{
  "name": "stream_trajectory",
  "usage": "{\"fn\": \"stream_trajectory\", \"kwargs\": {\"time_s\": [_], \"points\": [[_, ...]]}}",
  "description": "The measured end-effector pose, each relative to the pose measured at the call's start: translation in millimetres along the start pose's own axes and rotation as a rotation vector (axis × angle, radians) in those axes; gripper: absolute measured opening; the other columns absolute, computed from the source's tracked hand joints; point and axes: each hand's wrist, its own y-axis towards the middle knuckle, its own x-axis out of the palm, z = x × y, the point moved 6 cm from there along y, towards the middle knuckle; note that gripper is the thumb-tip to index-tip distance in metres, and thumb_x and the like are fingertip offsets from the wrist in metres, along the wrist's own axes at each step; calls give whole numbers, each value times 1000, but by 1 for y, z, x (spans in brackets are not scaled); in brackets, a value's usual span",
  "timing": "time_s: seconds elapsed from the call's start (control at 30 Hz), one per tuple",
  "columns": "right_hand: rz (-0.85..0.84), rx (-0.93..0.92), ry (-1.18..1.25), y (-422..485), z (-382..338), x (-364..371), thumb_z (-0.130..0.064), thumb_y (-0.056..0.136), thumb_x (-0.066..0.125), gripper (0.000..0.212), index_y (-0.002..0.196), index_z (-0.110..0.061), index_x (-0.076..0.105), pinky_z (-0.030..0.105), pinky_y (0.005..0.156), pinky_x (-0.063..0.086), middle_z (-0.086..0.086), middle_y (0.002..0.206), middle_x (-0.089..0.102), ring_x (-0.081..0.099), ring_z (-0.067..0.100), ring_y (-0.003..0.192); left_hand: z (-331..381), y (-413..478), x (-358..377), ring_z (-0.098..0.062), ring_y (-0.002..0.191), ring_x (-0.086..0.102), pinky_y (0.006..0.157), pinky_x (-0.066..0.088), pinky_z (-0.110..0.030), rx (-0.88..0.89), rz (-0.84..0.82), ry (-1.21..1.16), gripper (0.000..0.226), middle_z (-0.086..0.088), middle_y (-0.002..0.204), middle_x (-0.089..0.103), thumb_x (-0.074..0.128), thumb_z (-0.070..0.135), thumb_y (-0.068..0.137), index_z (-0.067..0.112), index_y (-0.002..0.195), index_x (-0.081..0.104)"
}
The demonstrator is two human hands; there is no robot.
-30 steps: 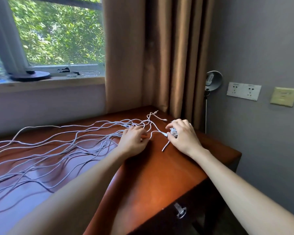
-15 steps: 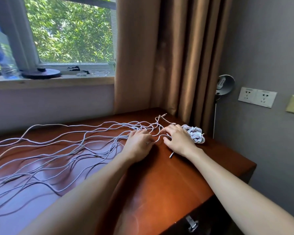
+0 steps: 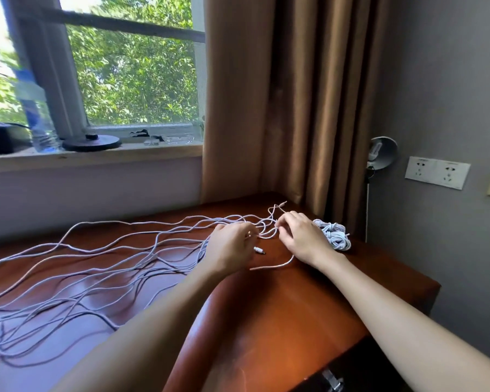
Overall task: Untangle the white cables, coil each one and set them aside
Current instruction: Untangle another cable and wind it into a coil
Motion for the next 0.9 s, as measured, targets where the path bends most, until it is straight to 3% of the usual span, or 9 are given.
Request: {"fn": "stream_trajectory", "kwargs": {"time_s": [0.27, 0.4, 0.5, 0.6, 0.73, 0.83, 0.9], "points": [[30, -117, 240, 5, -52, -9, -12, 95, 61, 6, 99, -13, 66, 33, 91, 46, 1, 101, 66, 61, 16, 98, -24, -25, -53, -22, 97, 67, 88, 49, -37, -73, 39, 15, 17, 4, 104, 73, 56, 23, 92, 25, 105, 68], [42, -203, 340, 7, -92, -4, -10, 95, 65, 7, 99, -11, 70, 20, 88, 45, 2, 99, 69, 62, 11, 94, -51, -44, -83, -31, 93, 67, 79, 52, -39, -173, 80, 19, 10, -2, 99, 73, 54, 24, 94, 24, 101, 60], [52, -248, 381, 9, -123, 0, -8, 94, 67, 7, 99, -8, 72, 6, 84, 38, 5, 98, 71, 61, 11, 93, -65, -60, -102, -31, 97, 65, 81, 52, -43, -198, 86, 19, 12, -3, 105, 69, 57, 25, 94, 21, 104, 60], [63, -273, 417, 10, -149, 8, -8, 94, 67, 7, 99, -8, 72, 11, 83, 39, 5, 98, 71, 60, 10, 91, -78, -76, -121, -30, 98, 64, 84, 53, -44, -193, 121, 36, 21, -2, 106, 65, 54, 29, 89, 20, 107, 61], [75, -278, 457, 17, -176, 22, -8, 93, 67, 8, 98, -10, 73, 6, 83, 38, 3, 96, 70, 60, 9, 89, -93, -95, -138, -26, 96, 63, 80, 52, -41, -174, 156, 122, 13, 1, 104, 64, 60, 28, 93, 22, 104, 64], [79, -275, 474, 23, -195, 35, -9, 92, 67, 7, 97, -11, 72, 19, 85, 45, 1, 95, 70, 61, 11, 88, -103, -108, -147, -22, 91, 63, 78, 52, -42, -153, 163, 155, 13, 7, 98, 66, 56, 35, 92, 27, 96, 65], [87, -254, 495, 26, -206, 42, -8, 92, 66, 8, 98, -11, 71, 19, 82, 43, -3, 93, 66, 60, 10, 86, -110, -116, -151, -19, 91, 62, 83, 51, -42, -151, 155, 148, 25, 10, 97, 67, 48, 44, 93, 27, 94, 67]]}}
